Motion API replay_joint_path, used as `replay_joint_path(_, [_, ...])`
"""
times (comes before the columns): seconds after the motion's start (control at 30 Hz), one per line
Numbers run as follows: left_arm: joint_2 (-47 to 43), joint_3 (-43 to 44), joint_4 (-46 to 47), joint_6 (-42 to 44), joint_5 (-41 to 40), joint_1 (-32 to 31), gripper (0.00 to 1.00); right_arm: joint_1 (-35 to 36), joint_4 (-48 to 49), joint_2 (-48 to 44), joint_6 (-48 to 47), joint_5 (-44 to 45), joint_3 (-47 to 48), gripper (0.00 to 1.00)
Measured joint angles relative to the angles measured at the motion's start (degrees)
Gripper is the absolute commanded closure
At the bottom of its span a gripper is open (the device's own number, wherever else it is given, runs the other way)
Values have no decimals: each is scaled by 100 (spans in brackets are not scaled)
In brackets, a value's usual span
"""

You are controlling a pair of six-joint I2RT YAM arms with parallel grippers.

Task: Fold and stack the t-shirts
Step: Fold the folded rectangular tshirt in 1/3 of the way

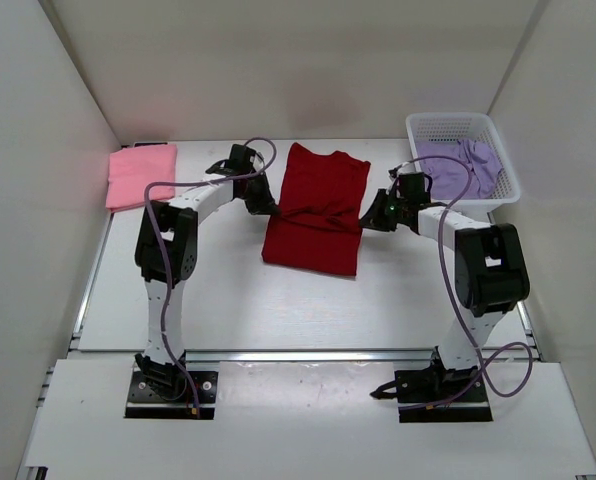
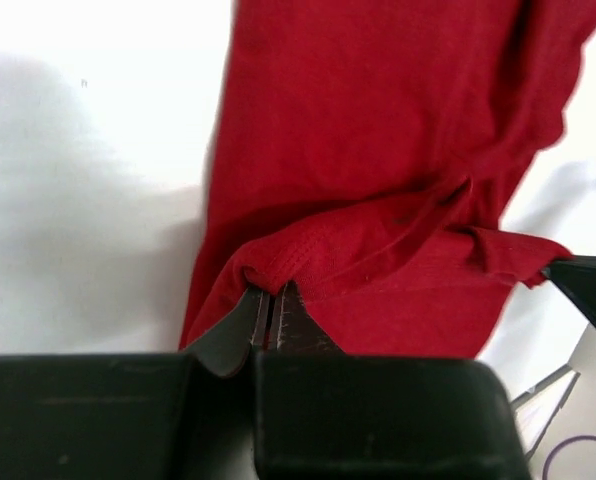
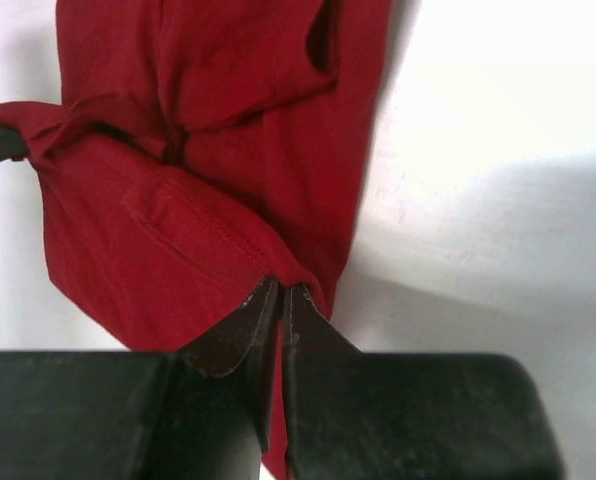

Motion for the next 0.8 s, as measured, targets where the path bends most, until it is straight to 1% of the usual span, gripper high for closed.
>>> replay_joint_path(0.2, [466,289,162,-48,35,-15,100,-79,-2,337,-59,24,247,100])
replay_joint_path(0.23, [503,299,205,-63,44,-11,98,-81,-7,365,-72,31,269,97])
replay_joint_path(0.27, [544,306,251,-83,61,-9,95,-81,-7,389,-81,35,291,93])
replay_joint_path(0.3, [581,306,315,-96,107,0,86,-79,-9,407,-87,39,313,90])
replay_joint_path(0.33, [595,278,411,-136,162,13,82,-76,-20,411,-103,50,334,84])
replay_joint_path(0.37, [595,212,518,-168,221,33,68,-74,-42,411,-105,70,358,78])
replay_joint_path(0.4, [562,114,658,-199,286,61,51,-66,-70,411,-129,116,391,76])
replay_joint_path(0.5, [400,-234,1051,-433,424,184,44,59,-431,385,-323,494,651,70])
replay_joint_path(0.57, [262,-319,1185,-579,472,258,46,223,-664,238,-501,914,828,70])
replay_joint_path(0.6, [166,-323,1248,-629,479,284,49,343,-728,122,-568,1104,868,72])
replay_joint_path(0.63, [35,-361,1346,-682,461,317,56,487,-758,-24,-636,1257,887,74])
replay_joint_path(0.67, [-160,-479,1491,-726,424,337,58,634,-750,-160,-684,1364,885,82])
replay_joint_path(0.7, [-448,-682,1620,-756,369,341,62,824,-704,-313,-730,1432,872,90])
replay_joint_path(0.73, [-721,-911,1759,-791,317,319,64,990,-612,-426,-763,1440,848,96])
replay_joint_path(0.77, [-1027,-1202,1943,-826,269,280,67,1145,-468,-494,-763,1405,813,98])
replay_joint_path(0.8, [-1331,-1537,2138,-885,243,221,67,1270,-361,-514,-752,1333,798,100])
